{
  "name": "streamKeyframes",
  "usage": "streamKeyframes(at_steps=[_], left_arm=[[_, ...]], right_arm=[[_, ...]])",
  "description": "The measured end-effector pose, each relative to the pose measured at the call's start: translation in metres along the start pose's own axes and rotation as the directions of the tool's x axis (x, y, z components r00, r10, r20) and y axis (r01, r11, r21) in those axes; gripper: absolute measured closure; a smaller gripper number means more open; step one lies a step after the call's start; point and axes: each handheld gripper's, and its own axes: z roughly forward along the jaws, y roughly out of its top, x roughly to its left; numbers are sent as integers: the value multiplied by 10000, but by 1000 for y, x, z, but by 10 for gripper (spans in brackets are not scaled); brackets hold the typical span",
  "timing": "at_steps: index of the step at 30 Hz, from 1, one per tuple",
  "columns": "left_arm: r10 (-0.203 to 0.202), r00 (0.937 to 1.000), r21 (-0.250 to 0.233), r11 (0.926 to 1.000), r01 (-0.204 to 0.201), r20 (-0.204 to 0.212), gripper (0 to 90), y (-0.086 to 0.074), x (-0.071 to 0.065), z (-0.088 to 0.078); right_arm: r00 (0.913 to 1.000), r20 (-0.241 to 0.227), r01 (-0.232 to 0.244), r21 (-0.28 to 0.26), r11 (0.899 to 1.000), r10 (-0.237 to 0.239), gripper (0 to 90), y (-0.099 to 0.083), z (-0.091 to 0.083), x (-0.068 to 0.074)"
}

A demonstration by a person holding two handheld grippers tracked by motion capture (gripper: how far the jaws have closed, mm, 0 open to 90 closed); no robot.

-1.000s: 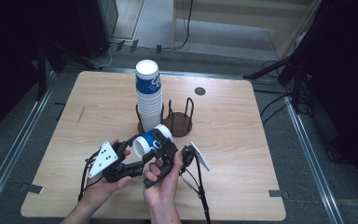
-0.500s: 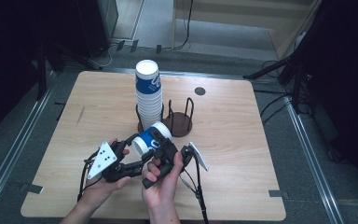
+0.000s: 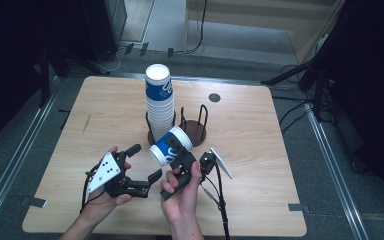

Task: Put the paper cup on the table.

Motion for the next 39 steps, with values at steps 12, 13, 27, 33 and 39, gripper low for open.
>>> streamKeyframes(at_steps=[12, 13, 27, 33, 39], left_arm=[[-136, 9976, 541, 9984, 173, -683, 0, -4, 10, -8], [-82, 9972, 588, 9982, 126, -741, 0, -5, 11, -9], [251, 9888, 1222, 9925, -70, -1472, 0, -21, 27, -27], [603, 9727, 1713, 9850, -216, -2241, 0, -28, 35, -36], [442, 9594, 1854, 9826, 85, -2787, 0, -34, 45, -46]], right_arm=[[9838, 253, 1783, -461, 9829, -1773, 217, 11, -11, 7], [9822, 309, 1868, -469, 9813, -1855, 217, 12, -11, 8], [9031, 1456, 4191, -941, 9031, -4040, 215, 17, -19, 9], [8661, 2009, 4814, -883, 8721, -4577, 214, 22, -24, 9], [8058, 2457, 5715, -841, 8163, -5389, 213, 27, -29, 9]])
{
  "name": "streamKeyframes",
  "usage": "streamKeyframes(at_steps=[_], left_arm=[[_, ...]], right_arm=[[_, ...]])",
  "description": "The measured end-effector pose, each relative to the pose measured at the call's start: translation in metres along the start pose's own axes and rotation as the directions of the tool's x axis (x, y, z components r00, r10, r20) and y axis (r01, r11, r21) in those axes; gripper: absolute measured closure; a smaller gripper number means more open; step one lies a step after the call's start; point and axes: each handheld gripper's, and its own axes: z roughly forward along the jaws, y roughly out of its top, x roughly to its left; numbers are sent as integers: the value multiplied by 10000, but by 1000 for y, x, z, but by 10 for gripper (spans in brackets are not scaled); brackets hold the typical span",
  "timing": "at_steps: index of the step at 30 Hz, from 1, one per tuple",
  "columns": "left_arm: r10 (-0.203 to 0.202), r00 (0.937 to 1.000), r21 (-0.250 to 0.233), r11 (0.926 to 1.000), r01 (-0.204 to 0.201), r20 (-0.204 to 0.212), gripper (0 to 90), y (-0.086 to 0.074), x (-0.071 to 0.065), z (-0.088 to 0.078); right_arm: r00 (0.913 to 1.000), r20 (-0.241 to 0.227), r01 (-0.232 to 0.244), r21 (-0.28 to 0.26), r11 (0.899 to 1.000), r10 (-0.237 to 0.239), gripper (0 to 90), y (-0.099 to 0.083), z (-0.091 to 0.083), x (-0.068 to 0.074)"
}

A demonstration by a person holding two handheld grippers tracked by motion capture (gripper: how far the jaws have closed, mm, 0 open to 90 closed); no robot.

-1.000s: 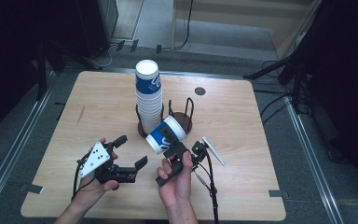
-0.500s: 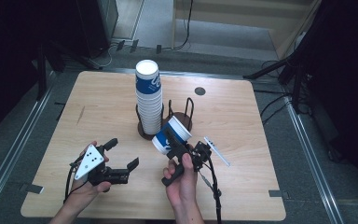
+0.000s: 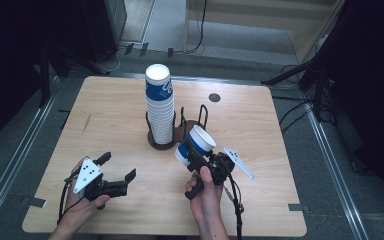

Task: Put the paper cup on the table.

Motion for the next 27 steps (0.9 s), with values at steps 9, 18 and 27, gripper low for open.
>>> streamKeyframes(at_steps=[9, 18, 27], left_arm=[[-258, 9981, 421, 9987, 281, -562, 0, -9, 16, -12], [-232, 9939, 867, 9957, 326, -1074, 0, -20, 30, -25], [-152, 9853, 1062, 9938, 337, -1700, 0, -27, 47, -35]], right_arm=[[9949, 403, 927, -27, 9957, -925, 214, 5, -6, -3], [9825, 1000, 1575, 66, 9875, -1574, 212, 8, -8, -12], [9525, 1438, 2733, -144, 9618, -2685, 211, 14, -14, -17]])
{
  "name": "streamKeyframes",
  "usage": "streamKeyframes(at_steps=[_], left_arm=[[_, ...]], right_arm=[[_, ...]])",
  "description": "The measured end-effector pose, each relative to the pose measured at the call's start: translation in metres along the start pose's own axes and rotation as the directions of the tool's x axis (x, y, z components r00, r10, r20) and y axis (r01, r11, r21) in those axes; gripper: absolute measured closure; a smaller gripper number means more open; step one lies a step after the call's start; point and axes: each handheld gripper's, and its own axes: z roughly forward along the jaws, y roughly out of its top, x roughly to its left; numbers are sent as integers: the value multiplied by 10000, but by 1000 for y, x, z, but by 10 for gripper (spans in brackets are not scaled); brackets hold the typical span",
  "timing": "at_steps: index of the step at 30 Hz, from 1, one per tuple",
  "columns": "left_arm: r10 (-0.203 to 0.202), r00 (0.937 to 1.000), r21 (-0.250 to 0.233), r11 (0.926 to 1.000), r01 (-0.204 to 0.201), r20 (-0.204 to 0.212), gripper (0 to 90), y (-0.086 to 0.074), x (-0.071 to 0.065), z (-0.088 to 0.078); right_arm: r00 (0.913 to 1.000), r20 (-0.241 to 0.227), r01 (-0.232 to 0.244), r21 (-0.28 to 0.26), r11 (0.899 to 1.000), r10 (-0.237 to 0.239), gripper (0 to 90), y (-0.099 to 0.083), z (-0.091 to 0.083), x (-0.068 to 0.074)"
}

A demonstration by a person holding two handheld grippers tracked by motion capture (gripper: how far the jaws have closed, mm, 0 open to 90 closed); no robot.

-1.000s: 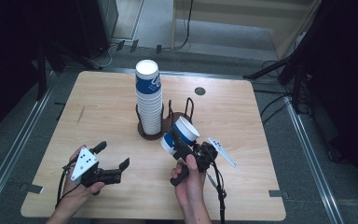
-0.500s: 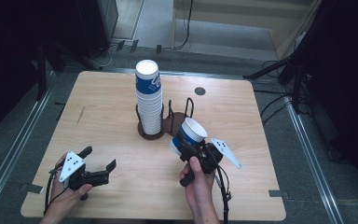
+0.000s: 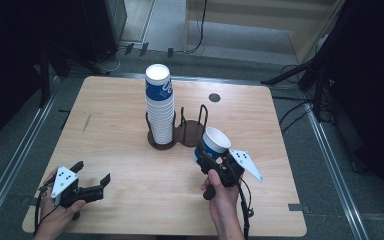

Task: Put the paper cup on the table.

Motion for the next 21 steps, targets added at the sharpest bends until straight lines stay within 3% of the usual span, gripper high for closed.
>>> streamKeyframes(at_steps=[5, 8, 10, 12, 21], left_arm=[[-148, 9997, 111, 9998, 151, -212, 0, -1, 9, 0], [-319, 9990, 114, 9994, 323, -316, 0, -2, 14, 1], [-264, 9982, 145, 9995, 272, -531, 0, -3, 18, 1], [-483, 9970, 112, 9987, 491, -613, 0, -4, 22, 1], [-816, 9949, 205, 9963, 829, -592, 0, -3, 30, 1]], right_arm=[[9954, 454, 857, -229, 9961, -846, 211, 0, 2, -4], [9878, 724, 1423, -562, 9882, -1381, 211, -1, 3, -7], [9831, 909, 1652, -692, 9838, -1587, 211, 0, 4, -10], [9798, 1050, 1787, -795, 9807, -1700, 211, 1, 5, -14], [9496, 1630, 2871, -1093, 9516, -2678, 211, 3, 9, -26]])
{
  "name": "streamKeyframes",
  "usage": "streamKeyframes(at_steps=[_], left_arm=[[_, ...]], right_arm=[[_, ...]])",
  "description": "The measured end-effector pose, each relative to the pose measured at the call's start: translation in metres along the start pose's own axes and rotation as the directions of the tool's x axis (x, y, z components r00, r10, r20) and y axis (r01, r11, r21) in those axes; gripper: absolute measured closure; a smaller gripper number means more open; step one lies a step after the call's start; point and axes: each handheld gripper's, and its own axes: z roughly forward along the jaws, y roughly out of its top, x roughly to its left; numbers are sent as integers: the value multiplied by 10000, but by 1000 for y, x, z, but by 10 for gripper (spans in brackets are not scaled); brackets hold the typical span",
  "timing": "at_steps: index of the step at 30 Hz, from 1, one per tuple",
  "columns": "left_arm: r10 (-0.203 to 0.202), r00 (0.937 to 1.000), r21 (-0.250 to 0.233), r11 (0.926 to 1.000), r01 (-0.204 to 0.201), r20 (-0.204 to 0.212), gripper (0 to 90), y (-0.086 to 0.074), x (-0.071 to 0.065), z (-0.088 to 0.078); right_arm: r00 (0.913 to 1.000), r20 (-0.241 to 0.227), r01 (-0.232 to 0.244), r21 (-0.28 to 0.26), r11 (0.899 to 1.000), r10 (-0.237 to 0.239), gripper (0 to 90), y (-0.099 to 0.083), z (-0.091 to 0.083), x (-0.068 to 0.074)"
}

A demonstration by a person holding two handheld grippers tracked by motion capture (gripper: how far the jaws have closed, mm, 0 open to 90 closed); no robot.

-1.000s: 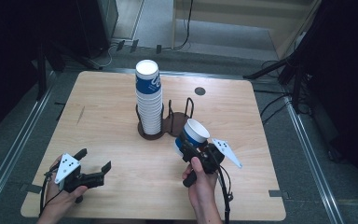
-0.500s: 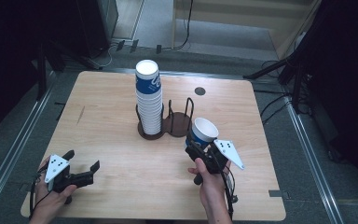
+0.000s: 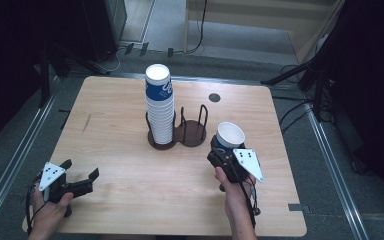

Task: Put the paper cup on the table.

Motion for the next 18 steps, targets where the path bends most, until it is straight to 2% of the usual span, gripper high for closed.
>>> streamKeyframes(at_steps=[5, 11, 14, 18], left_arm=[[109, 9999, 191, 9998, -110, 52, 0, 1, 0, 1], [27, 10000, 248, 9997, -28, 47, 0, 1, 0, 2], [26, 10000, 510, 9987, -24, -42, 0, 1, -1, 3], [84, 9999, 570, 9983, -79, -90, 0, 1, -2, 3]], right_arm=[[9996, 283, 0, -87, 10000, 3, 210, 0, 5, -8], [9986, 515, 87, -64, 9999, -83, 211, -1, 15, -17], [9981, 610, 88, -39, 10000, -86, 210, -1, 19, -20], [9940, 1026, 397, -115, 9991, -383, 211, -7, 30, -25]])
